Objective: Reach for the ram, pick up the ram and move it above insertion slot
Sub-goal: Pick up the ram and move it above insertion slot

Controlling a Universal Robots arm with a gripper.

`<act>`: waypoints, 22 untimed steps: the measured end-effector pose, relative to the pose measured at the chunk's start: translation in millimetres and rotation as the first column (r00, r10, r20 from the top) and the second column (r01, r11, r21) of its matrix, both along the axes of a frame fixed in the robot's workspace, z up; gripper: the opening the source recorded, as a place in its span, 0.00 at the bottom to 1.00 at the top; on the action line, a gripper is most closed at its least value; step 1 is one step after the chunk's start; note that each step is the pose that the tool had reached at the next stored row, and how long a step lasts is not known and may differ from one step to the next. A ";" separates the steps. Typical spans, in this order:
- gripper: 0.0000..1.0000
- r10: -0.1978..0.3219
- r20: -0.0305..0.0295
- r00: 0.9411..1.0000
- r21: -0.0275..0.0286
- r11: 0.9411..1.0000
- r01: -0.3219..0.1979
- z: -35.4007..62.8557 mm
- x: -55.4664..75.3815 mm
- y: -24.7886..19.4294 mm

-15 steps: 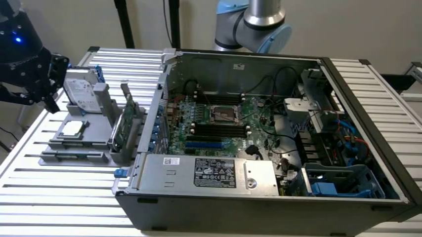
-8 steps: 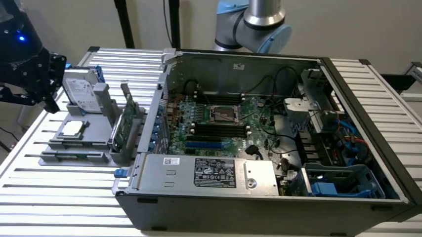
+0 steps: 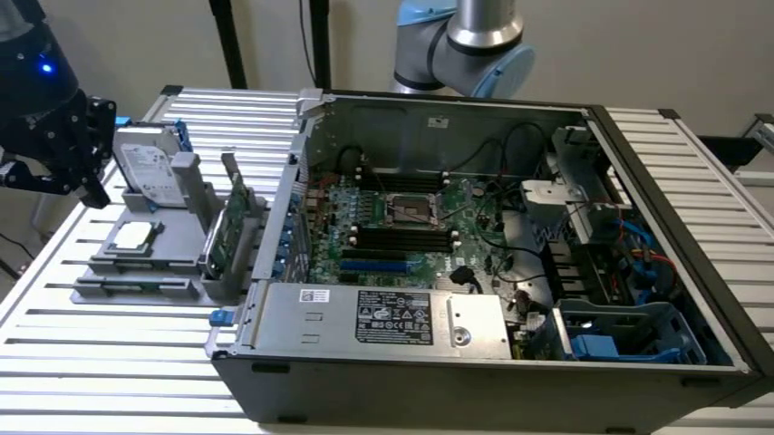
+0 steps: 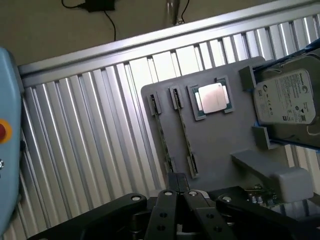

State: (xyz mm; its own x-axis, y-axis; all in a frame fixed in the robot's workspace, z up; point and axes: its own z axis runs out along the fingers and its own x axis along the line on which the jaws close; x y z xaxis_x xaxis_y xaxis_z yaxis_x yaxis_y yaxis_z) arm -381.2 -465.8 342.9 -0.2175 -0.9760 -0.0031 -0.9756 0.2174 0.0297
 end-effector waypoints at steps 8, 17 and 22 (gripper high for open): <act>0.11 0.124 0.011 0.992 0.001 0.992 -0.124 -1.4 0.0 0.0; 0.11 0.171 0.014 0.985 0.000 0.985 -0.171 -1.6 -0.1 0.3; 0.11 0.259 0.014 0.966 0.000 0.966 -0.259 -1.9 -0.1 0.3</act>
State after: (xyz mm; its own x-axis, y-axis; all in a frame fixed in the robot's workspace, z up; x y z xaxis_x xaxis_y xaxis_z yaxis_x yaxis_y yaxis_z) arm -381.3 -465.5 341.0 0.0432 -0.9990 -0.0063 -0.9989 -0.0433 0.0166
